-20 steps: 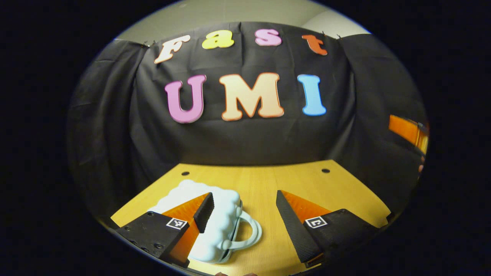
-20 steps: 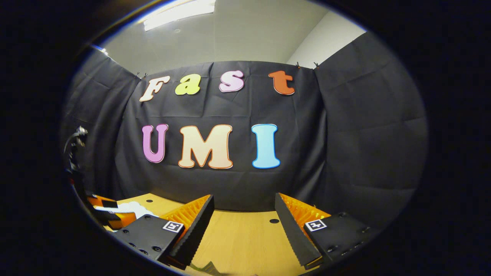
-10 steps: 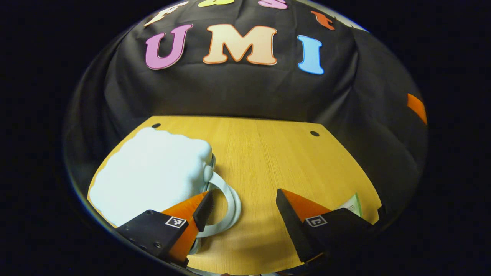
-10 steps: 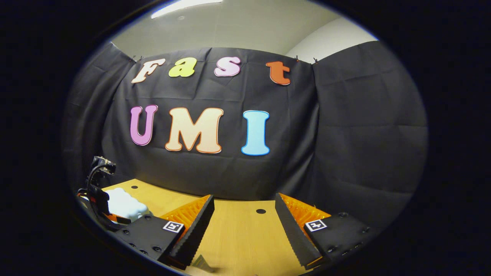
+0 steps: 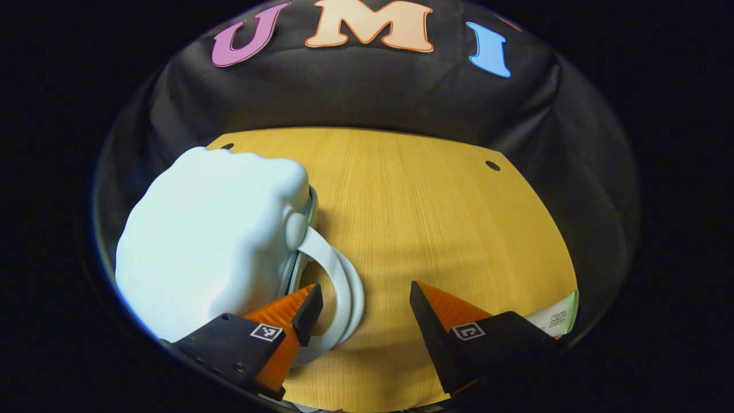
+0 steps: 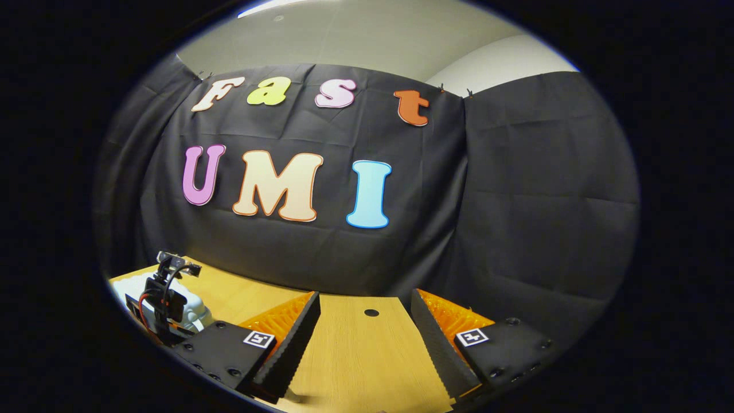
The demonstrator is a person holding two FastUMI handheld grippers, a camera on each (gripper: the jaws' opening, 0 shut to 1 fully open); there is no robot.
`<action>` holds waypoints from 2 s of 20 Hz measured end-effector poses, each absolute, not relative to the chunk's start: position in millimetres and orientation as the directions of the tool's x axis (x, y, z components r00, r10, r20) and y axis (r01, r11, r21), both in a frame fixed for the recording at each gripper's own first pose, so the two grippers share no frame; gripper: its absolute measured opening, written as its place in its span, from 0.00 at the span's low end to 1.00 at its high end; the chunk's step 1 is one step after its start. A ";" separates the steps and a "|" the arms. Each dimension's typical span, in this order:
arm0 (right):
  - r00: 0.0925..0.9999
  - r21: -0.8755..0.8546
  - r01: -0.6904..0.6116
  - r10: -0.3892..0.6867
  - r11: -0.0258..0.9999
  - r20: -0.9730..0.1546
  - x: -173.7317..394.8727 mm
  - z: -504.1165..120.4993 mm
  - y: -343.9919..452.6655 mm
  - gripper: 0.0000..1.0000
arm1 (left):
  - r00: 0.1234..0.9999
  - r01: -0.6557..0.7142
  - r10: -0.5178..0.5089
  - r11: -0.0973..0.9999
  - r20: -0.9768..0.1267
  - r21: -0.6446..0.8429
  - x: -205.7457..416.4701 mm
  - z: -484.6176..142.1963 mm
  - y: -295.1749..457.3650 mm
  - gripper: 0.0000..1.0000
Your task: First open the suitcase, pack the skin care products into it, and then close the suitcase.
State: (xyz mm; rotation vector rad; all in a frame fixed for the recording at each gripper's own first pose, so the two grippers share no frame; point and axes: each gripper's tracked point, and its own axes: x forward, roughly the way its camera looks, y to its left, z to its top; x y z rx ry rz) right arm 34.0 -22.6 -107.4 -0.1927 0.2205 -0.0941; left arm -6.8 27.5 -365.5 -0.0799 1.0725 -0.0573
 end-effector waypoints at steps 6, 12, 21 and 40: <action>0.971 -0.235 0.067 -0.117 0.970 -0.208 31.0 -109.9 -25.2 0.99 | 0.404 -0.007 -0.098 0.994 -0.910 -0.111 -5.0 -386.7 25.8 0.81; 0.969 -0.227 0.088 -0.136 0.970 -0.204 26.9 -109.7 -36.9 0.99 | 0.408 0.008 -0.064 0.998 -0.911 -0.066 -4.9 -382.4 39.1 0.23; 0.980 -0.206 0.053 -0.091 0.977 -0.179 27.7 -111.9 -29.2 0.99 | 0.386 0.050 -0.063 0.998 -0.920 -0.047 -1.9 -362.1 36.3 0.05; 0.979 -0.117 0.034 -0.057 0.993 -0.194 33.9 -129.3 -25.7 0.99 | 0.525 0.071 -0.136 0.991 -0.840 -0.116 48.4 -239.1 83.8 0.00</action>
